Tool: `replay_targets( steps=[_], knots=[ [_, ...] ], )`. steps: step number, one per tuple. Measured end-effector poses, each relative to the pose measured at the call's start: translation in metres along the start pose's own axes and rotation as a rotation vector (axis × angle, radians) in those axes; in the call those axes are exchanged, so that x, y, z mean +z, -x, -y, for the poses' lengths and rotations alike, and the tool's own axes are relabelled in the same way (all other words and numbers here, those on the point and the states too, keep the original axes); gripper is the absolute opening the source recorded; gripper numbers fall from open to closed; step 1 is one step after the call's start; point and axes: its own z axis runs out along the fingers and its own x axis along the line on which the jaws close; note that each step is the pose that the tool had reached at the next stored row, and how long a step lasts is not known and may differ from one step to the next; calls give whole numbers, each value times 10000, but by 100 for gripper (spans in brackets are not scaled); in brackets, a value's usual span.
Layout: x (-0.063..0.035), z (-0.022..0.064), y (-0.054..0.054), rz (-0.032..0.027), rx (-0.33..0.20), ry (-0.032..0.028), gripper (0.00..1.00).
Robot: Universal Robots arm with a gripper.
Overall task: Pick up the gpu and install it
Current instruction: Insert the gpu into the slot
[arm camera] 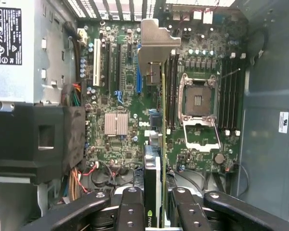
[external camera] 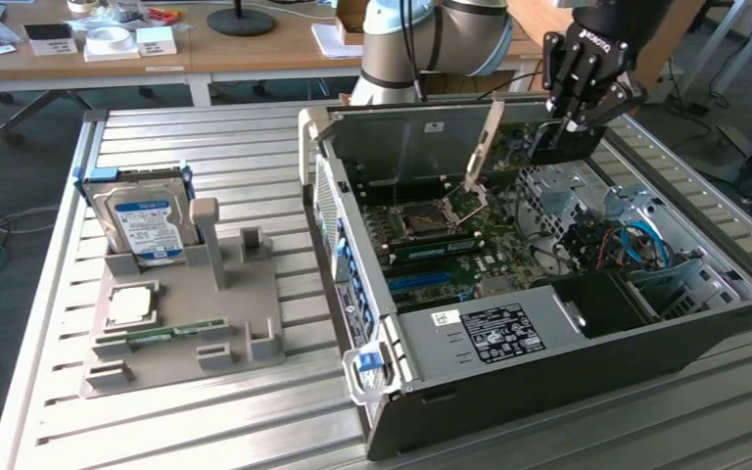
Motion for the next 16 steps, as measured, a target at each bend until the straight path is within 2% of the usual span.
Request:
replay_targets(
  steps=[9, 16],
  knots=[
    [10, -42, 1, 0, 223, -4, 27],
    [27, -157, 2, -1, 296, -8, 27]
  ],
)
